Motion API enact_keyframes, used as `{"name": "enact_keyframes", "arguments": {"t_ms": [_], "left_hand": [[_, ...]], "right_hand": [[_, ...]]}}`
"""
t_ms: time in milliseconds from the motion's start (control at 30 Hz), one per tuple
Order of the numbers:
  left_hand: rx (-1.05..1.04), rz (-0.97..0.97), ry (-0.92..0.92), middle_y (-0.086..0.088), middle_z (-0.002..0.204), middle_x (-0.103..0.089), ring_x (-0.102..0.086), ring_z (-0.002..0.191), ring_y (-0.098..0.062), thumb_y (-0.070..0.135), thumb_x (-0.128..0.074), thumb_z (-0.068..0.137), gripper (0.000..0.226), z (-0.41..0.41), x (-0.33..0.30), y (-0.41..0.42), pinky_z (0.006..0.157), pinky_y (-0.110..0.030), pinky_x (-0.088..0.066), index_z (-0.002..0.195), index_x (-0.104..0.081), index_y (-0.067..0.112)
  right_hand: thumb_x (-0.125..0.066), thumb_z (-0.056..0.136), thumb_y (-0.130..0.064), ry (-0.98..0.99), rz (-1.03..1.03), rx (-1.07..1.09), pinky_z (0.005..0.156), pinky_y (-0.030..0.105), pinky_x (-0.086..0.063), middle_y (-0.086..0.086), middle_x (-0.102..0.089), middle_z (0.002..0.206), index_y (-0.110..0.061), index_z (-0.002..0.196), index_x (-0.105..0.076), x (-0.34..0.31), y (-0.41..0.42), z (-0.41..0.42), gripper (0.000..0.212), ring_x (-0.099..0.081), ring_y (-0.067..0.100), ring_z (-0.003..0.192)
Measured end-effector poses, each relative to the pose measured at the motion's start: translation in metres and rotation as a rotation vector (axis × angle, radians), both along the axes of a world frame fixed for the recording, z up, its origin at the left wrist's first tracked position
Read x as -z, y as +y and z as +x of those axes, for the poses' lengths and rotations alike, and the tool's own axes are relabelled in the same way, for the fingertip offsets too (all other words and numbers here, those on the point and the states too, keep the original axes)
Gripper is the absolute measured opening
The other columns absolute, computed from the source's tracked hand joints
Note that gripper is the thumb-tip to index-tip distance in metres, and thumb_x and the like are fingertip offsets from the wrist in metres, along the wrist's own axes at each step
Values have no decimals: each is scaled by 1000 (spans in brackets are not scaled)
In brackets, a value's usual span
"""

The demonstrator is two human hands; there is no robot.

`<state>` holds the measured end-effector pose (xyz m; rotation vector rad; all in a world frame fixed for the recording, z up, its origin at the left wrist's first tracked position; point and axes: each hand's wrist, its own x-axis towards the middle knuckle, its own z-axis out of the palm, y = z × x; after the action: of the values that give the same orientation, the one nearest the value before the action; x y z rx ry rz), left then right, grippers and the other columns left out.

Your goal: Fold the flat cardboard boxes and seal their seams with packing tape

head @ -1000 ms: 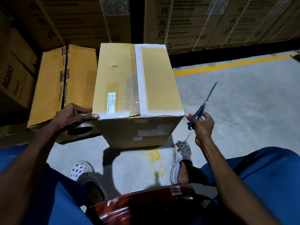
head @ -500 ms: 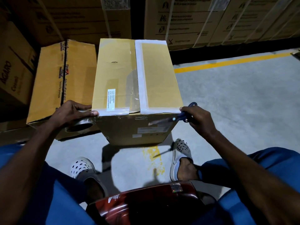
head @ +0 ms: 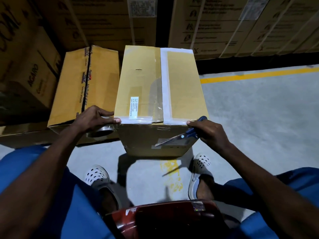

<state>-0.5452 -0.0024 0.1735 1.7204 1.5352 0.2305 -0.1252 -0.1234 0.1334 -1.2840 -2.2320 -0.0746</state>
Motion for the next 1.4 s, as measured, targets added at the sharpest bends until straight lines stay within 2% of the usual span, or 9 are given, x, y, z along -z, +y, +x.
{"name": "enact_keyframes", "arguments": {"t_ms": [100, 333, 567, 667, 767, 900, 1033, 1200, 1400], "left_hand": [[34, -8, -18, -8, 126, -69, -69, 100, -21, 65, -76, 55, 83, 2, -3, 1, 95, -51, -54, 121, -70, 14], [33, -9, -5, -4, 127, -68, -67, 103, -19, 69, -73, 50, 89, 4, 1, 4, 95, -48, -54, 121, -69, 16], [38, -8, -12, -6, 130, -67, -65, 110, -21, 68, -72, 52, 90, 4, -4, 0, 98, -47, -52, 122, -69, 13], [51, 20, 1, -4, 128, -68, -65, 105, -17, 84, -69, 45, 102, 6, -7, -3, 88, -37, -53, 120, -71, 15], [63, 20, -17, 1, 123, -70, -67, 99, -12, 99, -62, 30, 118, 4, -5, -4, 85, -35, -54, 115, -74, 20], [70, 6, -19, -4, 127, -68, -68, 99, -16, 73, -70, 50, 85, 10, -4, -10, 90, -42, -56, 111, -75, 15], [52, 17, -18, -6, 127, -68, -63, 78, -5, 58, -75, 64, 60, 18, -1, -16, 70, -30, -51, 106, -76, 15], [1, 17, -107, -7, 127, -67, -68, 97, -12, 66, -76, 51, 86, 63, 11, -36, 86, -39, -57, 118, -71, 12], [62, 18, -137, -3, 115, -74, -72, 89, -16, 56, -80, 64, 55, 80, 11, -42, 83, -48, -58, 105, -77, 19]], "right_hand": [[-68, 73, 2, 24, 17, 66, 62, 31, -52, 9, -75, 92, -20, 125, -57, 7, -3, -3, 58, -70, 29, 76], [-62, 68, 5, 154, 3, 72, 62, 42, -59, 7, -76, 106, -7, 115, -72, -3, 9, -35, 49, -73, 29, 86], [-52, 101, -14, 26, 174, 63, 58, 37, -58, 15, -74, 87, -7, 120, -70, 26, 20, -54, 27, -71, 33, 72], [-42, 107, -20, 2, 214, 32, 53, 33, -54, 13, -71, 80, -11, 123, -61, 17, 17, -53, 27, -68, 31, 65], [-55, 95, -12, 4, 165, 0, 53, 34, -53, 12, -70, 81, -12, 125, -62, 10, 19, -65, 31, -67, 32, 67], [-59, 91, -15, 12, 157, -91, 56, 33, -54, 12, -74, 88, -14, 125, -58, 9, 27, -92, 34, -70, 31, 72], [-60, 91, -12, -23, 154, -119, 56, 36, -59, 15, -75, 93, -9, 123, -63, 10, 31, -84, 33, -72, 31, 73], [-52, 89, -8, -72, 22, -101, 64, 46, -60, 19, -74, 105, -9, 130, -64, 2, 33, -21, 43, -73, 37, 89], [-55, 88, -21, -22, -80, -101, 62, 44, -60, 11, -74, 112, -19, 132, -61, -2, 19, -29, 45, -73, 32, 93]]}}
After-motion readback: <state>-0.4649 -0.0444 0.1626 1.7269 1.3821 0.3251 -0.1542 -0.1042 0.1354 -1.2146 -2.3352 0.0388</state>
